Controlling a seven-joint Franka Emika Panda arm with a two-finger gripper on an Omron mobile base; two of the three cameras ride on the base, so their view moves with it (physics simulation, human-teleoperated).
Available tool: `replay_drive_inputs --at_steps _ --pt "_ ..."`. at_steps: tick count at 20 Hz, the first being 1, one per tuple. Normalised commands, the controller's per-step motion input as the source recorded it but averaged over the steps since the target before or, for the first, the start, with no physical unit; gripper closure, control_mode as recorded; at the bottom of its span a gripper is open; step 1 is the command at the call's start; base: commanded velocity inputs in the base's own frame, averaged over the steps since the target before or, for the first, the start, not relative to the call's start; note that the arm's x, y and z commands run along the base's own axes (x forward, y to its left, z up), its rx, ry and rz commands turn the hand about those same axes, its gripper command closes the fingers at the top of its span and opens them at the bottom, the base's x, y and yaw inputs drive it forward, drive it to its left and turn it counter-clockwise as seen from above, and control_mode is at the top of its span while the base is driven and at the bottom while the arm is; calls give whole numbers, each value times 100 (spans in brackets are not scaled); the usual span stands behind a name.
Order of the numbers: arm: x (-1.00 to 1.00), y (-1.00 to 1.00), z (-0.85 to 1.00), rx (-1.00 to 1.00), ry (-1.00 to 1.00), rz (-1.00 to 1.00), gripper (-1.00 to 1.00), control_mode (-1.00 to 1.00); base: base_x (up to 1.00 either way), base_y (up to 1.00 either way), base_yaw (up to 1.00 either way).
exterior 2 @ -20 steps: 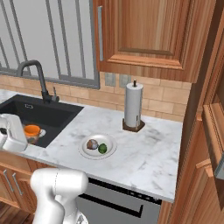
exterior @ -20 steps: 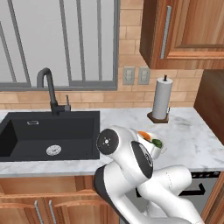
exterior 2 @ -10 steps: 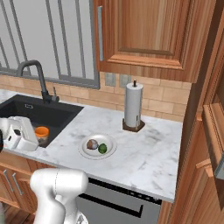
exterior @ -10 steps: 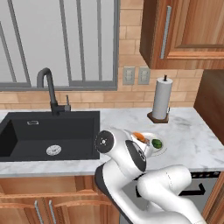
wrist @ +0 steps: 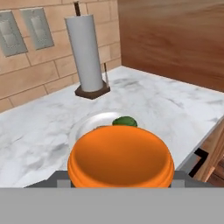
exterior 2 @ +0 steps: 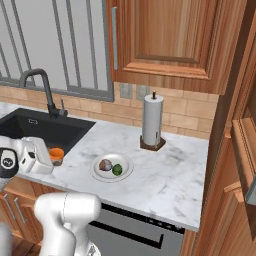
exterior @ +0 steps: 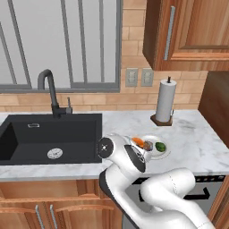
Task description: Pick the avocado and bread from the counter and place them on the plate. Then pick the jam from the cabinet and place it next to the plate. Lastly close the cabinet door.
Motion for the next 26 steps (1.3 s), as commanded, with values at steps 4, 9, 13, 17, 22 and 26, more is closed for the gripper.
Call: replay_drive_inputs --at_steps 4,9,13,17,22,26 --pt "21 3 -29 0 0 -13 100 -100 0 0 0" --pt "22 8 -27 0 0 -14 100 -100 0 0 0" --pt "24 5 -18 0 0 -9 100 -100 0 0 0" --pt "38 9 -10 0 0 -5 100 -100 0 0 0" --pt "33 5 -7 0 0 -3 100 -100 0 0 0" --pt "27 10 -15 0 0 -3 100 -100 0 0 0"
